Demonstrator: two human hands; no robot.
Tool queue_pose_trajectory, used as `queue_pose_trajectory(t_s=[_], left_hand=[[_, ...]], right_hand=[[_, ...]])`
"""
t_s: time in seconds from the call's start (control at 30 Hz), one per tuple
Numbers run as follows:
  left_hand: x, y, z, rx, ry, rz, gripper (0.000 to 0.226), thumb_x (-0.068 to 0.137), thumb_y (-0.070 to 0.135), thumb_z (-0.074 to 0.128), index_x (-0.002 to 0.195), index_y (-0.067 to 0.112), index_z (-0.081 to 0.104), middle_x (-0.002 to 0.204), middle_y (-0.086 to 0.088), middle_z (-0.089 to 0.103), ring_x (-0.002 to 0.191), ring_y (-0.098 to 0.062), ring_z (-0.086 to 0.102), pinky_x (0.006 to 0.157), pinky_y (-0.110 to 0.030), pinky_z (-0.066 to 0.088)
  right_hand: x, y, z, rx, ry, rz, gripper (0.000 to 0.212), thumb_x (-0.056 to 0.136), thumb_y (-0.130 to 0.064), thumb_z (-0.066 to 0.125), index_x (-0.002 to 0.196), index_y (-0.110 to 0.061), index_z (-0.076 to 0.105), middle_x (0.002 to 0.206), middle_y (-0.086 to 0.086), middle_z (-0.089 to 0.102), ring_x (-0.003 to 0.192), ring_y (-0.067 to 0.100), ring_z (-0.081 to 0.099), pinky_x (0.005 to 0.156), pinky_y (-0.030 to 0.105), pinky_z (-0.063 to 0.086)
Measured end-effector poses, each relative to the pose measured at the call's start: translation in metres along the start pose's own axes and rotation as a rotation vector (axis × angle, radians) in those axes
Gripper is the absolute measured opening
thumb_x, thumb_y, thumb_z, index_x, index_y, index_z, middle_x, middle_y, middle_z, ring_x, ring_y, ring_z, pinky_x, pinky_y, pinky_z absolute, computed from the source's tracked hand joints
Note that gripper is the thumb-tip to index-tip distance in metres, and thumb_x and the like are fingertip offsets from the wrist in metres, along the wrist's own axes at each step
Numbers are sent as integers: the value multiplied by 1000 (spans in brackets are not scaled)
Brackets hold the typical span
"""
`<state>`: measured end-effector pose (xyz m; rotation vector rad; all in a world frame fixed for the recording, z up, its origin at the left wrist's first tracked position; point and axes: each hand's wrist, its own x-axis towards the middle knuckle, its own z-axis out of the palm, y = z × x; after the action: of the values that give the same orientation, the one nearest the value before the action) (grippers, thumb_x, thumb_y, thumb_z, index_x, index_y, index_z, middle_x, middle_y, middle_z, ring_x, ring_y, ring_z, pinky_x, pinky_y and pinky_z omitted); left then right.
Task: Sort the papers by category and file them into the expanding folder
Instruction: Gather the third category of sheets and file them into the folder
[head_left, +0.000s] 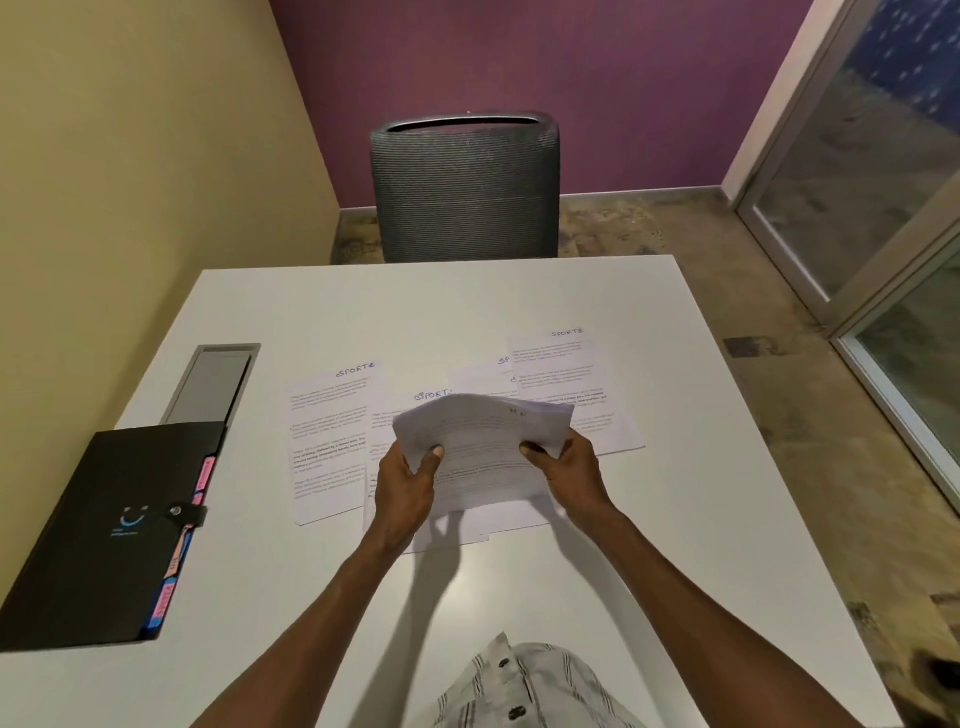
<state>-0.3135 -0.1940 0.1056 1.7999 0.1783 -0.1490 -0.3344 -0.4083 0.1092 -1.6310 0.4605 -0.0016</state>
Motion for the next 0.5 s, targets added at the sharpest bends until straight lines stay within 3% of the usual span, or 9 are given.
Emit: queue_pose_trajectory(t_s=[0.23, 0.33, 0.43, 0.5], left_hand=[[5, -3, -3, 28, -45, -10, 37, 87, 37, 64, 120, 20, 64, 110, 5, 72, 104, -16, 67, 84, -41, 56], [0, -16, -3, 75, -41, -36, 35, 86, 29, 65, 117, 12, 64, 108, -2, 71, 104, -24, 65, 83, -41, 54], [0, -18, -3, 84, -29, -38, 35, 84, 28, 67, 115, 12, 64, 105, -2, 70, 100, -23, 65, 74, -31, 51], [3, -15, -4, 89, -30, -22, 36, 84, 29, 69, 115, 12, 65, 104, -1, 71, 97, -20, 66, 68, -24, 49]], right_hand=[[4, 9, 3, -15, -21, 30, 29, 83, -16, 75, 110, -17, 64, 101, 1, 71, 92, 16, 66, 75, 23, 51], [1, 18, 8, -11, -40, 89, 31, 84, -13, 74, 112, -15, 63, 102, 2, 70, 93, 17, 63, 69, 13, 49], [4, 15, 11, -25, -46, 97, 31, 84, -10, 74, 112, -14, 62, 100, 2, 68, 90, 17, 62, 65, 10, 47], [7, 13, 10, -30, -50, 99, 32, 83, -9, 75, 112, -12, 64, 101, 4, 69, 92, 20, 63, 70, 17, 50]])
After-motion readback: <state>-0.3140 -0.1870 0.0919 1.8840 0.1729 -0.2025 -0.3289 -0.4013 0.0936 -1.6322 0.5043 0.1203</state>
